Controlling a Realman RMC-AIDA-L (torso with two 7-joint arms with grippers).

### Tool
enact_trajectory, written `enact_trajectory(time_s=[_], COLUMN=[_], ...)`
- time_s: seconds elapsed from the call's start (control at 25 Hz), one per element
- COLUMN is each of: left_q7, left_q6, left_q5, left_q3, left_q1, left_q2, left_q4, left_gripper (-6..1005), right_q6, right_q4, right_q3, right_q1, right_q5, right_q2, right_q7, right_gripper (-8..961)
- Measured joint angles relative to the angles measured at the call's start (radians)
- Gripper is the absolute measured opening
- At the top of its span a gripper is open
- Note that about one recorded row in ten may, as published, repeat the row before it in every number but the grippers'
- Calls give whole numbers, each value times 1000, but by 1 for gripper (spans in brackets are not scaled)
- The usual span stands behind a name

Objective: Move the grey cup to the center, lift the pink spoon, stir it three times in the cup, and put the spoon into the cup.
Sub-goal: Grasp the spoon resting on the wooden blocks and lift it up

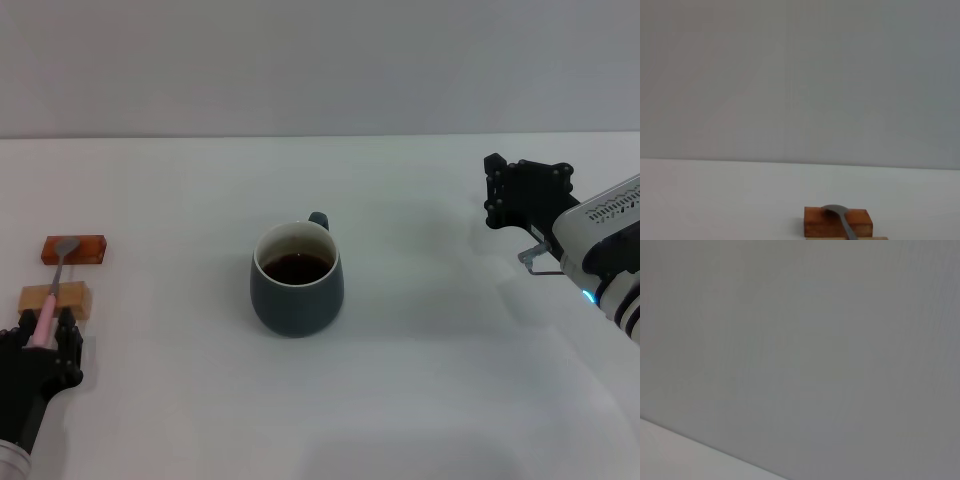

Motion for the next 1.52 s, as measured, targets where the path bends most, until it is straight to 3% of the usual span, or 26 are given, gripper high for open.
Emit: enact_trajectory(time_s=[0.52, 1.0, 1.52], left_q7=[0, 0, 0], left_q6=[2, -1, -4], left_q5=[0, 0, -13], left_q3=[0, 1, 0], left_q1=[4, 5, 5], left_q2=[0, 0, 0], left_q4=[1, 13, 13], left_gripper=[397, 259, 252], right_q6=[0, 0, -1], right_q4=[0, 0, 0], right_q3=[-2, -2, -2], right_q1=[-2, -2, -2], right_q5=[0, 0, 0], right_q2=[0, -2, -2], right_q7=[0, 0, 0], right_gripper=[4, 4, 5])
